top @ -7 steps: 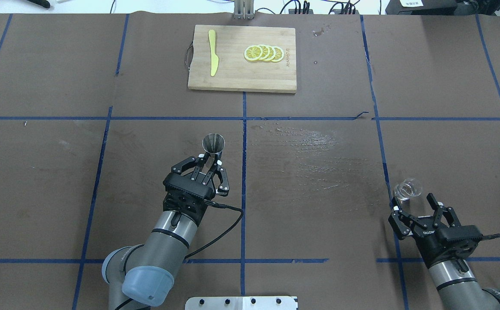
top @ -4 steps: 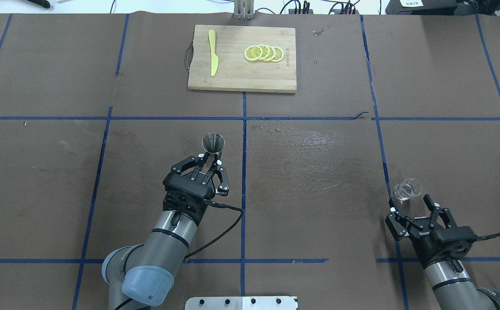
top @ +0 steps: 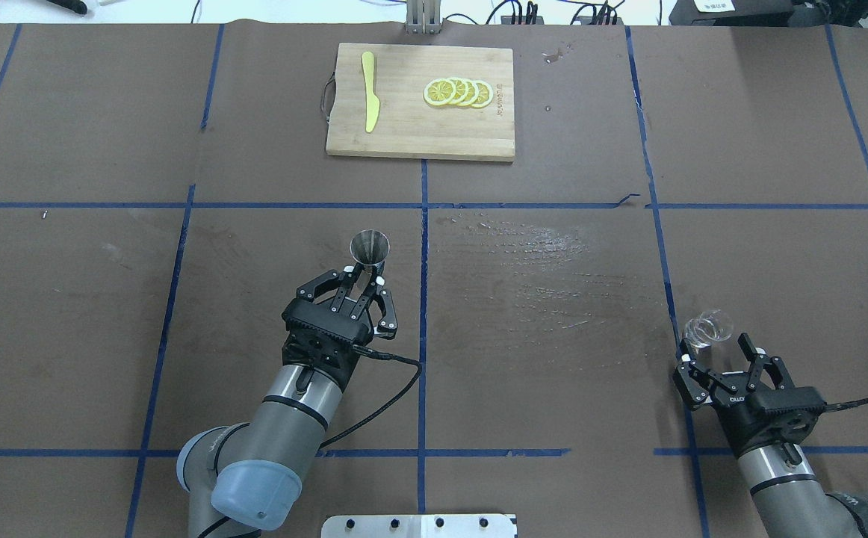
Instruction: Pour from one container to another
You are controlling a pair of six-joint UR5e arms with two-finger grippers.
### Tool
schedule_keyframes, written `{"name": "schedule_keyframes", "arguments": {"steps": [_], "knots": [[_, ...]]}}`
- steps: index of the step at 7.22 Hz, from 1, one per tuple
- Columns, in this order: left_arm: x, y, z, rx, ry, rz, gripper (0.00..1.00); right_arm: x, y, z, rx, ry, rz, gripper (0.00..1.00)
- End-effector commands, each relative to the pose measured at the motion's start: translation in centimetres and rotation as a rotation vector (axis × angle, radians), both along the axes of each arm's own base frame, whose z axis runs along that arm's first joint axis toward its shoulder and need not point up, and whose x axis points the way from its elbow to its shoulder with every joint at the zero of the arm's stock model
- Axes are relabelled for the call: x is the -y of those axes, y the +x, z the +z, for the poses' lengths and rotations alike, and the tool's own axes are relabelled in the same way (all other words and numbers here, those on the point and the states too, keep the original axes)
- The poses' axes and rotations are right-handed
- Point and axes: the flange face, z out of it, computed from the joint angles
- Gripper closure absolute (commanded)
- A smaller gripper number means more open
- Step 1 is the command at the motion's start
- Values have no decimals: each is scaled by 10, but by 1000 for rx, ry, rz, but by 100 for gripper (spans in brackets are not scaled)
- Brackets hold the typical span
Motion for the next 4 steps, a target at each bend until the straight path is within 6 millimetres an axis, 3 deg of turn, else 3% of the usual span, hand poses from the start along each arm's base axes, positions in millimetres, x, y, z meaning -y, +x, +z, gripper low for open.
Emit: {"name": "schedule_keyframes", "arguments": {"steps": [1,4], "knots": [[-1,0,0,0,0,1,100,5,-1,2,1,-18,-1,8],[0,0,0,0,0,0,100,10,-1,6,-6,-40,-7,9]]}}
